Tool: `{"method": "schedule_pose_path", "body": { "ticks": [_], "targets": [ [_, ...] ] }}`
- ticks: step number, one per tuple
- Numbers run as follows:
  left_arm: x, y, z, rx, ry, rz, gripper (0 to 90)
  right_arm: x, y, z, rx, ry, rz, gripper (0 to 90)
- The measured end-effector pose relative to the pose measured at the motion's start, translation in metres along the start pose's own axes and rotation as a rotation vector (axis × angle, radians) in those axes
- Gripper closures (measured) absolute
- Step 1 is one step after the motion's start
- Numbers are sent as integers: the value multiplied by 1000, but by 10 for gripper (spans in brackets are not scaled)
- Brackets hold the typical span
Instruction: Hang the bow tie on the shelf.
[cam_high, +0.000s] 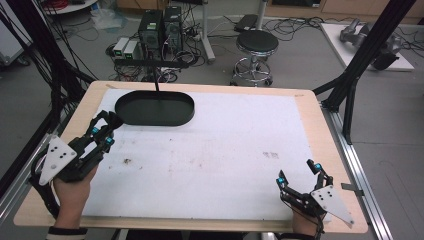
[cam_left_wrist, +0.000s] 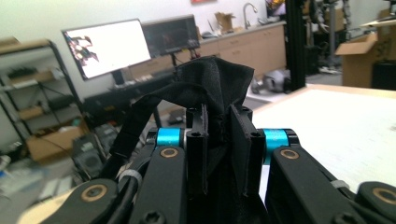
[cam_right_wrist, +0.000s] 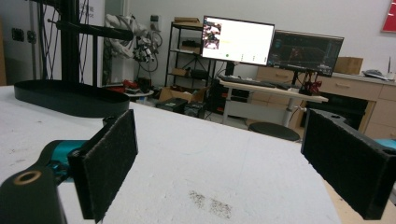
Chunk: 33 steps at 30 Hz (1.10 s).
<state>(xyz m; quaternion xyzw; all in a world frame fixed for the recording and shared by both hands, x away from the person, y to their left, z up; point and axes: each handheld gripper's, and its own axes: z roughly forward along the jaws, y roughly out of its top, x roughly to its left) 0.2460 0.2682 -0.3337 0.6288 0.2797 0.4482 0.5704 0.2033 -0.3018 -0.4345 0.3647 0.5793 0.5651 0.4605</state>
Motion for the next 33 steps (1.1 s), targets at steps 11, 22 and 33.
{"method": "schedule_pose_path", "body": {
  "ticks": [11,22,33],
  "targets": [
    [17,11,20,-96,94,22,770,-1,-1,0,-7,1,3,99],
    [39,16,56,-176,125,8,770,0,-1,3,-5,7,13,99],
    [65,4,99,-166,165,-7,771,1,-1,5,-10,18,13,99]
  ]
}}
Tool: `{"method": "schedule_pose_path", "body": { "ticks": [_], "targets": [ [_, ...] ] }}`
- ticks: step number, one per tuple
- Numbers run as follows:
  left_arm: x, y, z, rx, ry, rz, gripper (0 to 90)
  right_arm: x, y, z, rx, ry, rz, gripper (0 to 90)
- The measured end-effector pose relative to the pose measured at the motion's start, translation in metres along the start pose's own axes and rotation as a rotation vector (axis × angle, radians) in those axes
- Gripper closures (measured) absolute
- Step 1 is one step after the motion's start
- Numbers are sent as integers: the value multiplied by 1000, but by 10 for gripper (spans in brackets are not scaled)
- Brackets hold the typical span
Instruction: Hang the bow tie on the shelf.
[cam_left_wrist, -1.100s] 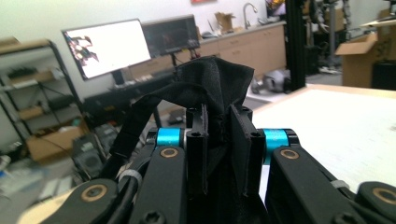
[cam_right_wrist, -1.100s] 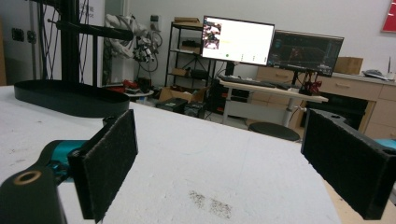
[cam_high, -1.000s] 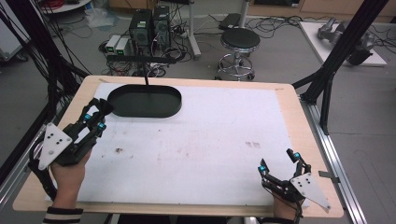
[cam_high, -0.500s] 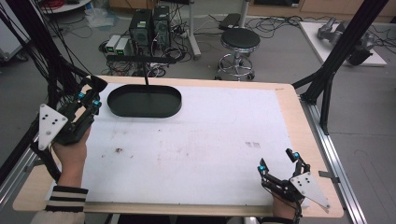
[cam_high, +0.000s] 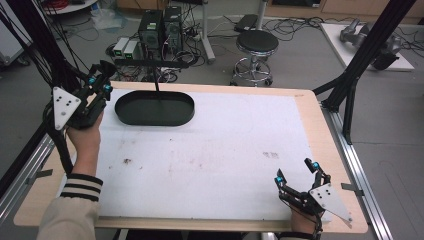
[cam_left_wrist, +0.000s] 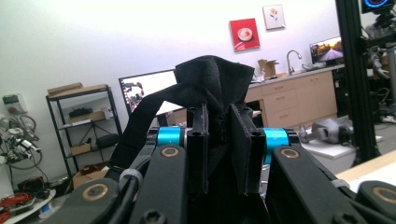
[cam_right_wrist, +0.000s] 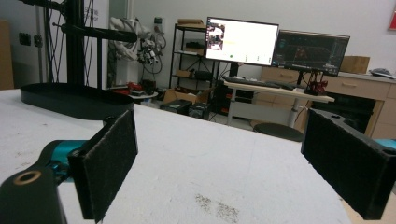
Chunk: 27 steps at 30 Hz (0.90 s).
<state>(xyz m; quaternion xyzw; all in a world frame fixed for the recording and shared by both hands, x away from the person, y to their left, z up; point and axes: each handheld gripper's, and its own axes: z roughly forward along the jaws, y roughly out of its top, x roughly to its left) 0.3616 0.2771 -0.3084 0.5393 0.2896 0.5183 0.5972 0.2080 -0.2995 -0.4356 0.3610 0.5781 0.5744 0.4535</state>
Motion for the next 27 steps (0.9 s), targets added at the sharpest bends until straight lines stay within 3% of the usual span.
{"method": "schedule_pose_path", "body": {
  "ticks": [8,15,27],
  "targets": [
    [20,-17,37,27,23,-31,770,1,2,0,-16,4,6,99],
    [22,-28,60,82,27,-4,770,3,3,2,-13,14,0,99],
    [27,-54,83,138,25,-3,770,1,3,1,-24,10,11,99]
  ]
}}
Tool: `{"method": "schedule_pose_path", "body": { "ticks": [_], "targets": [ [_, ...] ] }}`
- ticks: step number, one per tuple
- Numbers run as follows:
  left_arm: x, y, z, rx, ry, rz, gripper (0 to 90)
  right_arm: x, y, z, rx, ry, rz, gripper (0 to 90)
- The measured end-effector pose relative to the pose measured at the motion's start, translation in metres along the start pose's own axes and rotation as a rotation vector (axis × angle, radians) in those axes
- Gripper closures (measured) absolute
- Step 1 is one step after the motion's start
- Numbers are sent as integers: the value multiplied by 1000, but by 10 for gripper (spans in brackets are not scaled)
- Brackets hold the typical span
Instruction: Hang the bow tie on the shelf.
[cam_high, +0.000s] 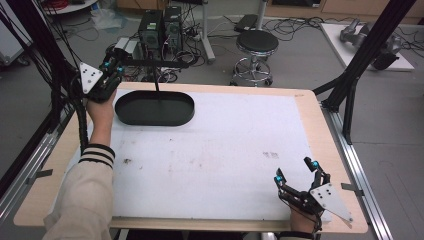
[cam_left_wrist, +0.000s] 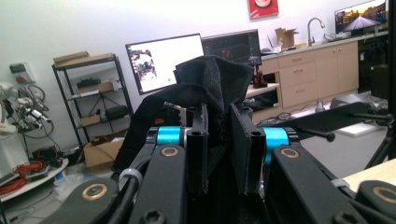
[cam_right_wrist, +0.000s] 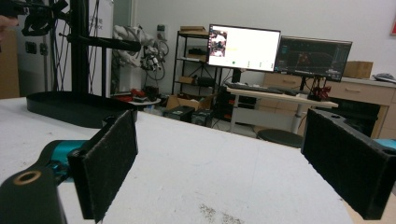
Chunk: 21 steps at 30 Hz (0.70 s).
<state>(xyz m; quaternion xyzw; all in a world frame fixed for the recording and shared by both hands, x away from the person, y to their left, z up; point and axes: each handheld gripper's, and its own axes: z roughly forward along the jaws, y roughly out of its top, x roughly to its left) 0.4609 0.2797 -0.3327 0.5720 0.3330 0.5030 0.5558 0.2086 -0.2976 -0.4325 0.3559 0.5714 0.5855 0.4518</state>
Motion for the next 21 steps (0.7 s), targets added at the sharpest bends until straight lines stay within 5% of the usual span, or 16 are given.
{"method": "schedule_pose_path", "body": {
  "ticks": [21],
  "targets": [
    [-8,-34,9,107,-39,13,769,3,0,2,3,5,-7,99]
  ]
}}
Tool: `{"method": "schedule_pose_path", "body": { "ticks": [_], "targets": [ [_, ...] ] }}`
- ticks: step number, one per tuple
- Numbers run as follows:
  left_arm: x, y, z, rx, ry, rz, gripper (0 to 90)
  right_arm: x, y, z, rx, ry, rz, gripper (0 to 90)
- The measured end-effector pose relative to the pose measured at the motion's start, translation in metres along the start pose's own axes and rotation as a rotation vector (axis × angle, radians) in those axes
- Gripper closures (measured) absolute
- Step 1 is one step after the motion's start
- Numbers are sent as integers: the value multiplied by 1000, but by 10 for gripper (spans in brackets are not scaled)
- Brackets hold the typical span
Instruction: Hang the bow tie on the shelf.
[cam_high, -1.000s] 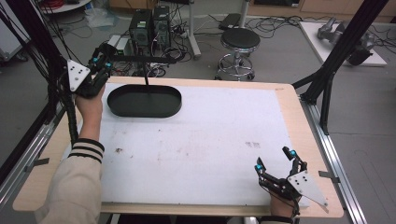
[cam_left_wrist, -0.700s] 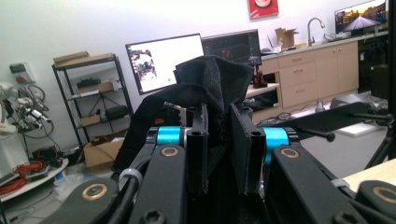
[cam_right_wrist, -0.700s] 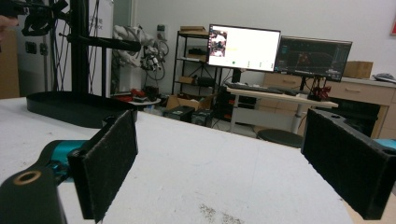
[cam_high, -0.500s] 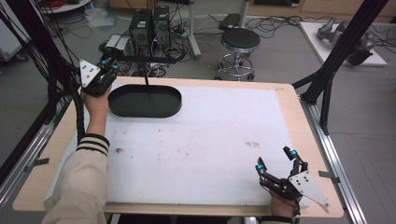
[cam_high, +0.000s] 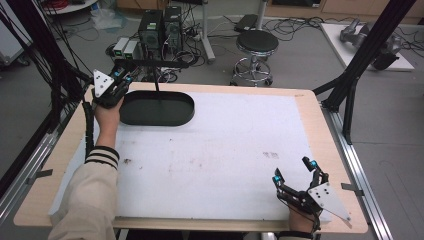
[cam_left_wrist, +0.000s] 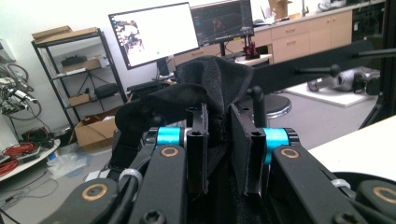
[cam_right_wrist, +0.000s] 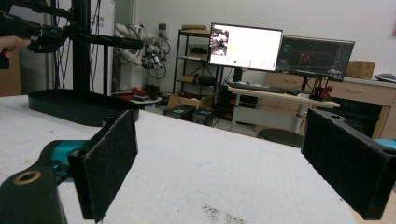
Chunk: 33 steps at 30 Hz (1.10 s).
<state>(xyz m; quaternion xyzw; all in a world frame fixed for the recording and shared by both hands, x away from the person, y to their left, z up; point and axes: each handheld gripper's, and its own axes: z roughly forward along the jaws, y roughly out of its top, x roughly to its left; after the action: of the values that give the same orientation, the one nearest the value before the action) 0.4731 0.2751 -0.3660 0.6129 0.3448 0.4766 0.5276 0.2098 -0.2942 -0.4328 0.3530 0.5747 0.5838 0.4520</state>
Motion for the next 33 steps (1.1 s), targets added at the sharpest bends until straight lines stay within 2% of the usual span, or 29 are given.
{"method": "schedule_pose_path", "body": {
  "ticks": [5,6,7,9,11,13,16,17,19,22,23,25,28,29,31,33],
  "targets": [
    [0,-4,1,30,-2,-14,747,0,0,0,-1,3,3,99],
    [0,-4,1,34,5,-22,694,0,1,0,-4,2,2,99],
    [1,-5,1,40,14,-49,594,0,1,0,-5,2,2,99],
    [4,-5,0,49,17,-79,520,0,1,0,-4,6,1,99],
    [5,-5,0,55,21,-88,431,1,1,0,-4,7,3,99],
    [7,-5,-4,55,25,-108,390,1,1,0,-7,6,-1,99],
    [7,-4,-8,54,30,-112,358,1,1,0,-8,6,0,99],
    [7,-3,-14,55,25,-126,340,0,1,0,-8,3,1,99],
    [7,-1,-22,56,13,-119,322,-1,1,1,-10,2,6,99],
    [6,2,-31,40,14,-124,298,-2,1,2,-10,5,0,99],
    [5,5,-40,16,12,-130,294,-1,1,2,-12,7,-1,99],
    [5,6,-44,10,14,-131,277,-2,1,2,-15,9,-2,99],
    [2,15,-68,-35,6,-143,259,-2,2,2,-19,8,0,99],
    [2,15,-68,-35,6,-143,240,-2,3,2,-17,7,7,99],
    [0,21,-87,-41,-1,-168,208,-3,4,2,-21,2,8,99],
    [-2,25,-102,-51,2,-162,205,-5,5,2,-15,-14,18,99]
  ]
}}
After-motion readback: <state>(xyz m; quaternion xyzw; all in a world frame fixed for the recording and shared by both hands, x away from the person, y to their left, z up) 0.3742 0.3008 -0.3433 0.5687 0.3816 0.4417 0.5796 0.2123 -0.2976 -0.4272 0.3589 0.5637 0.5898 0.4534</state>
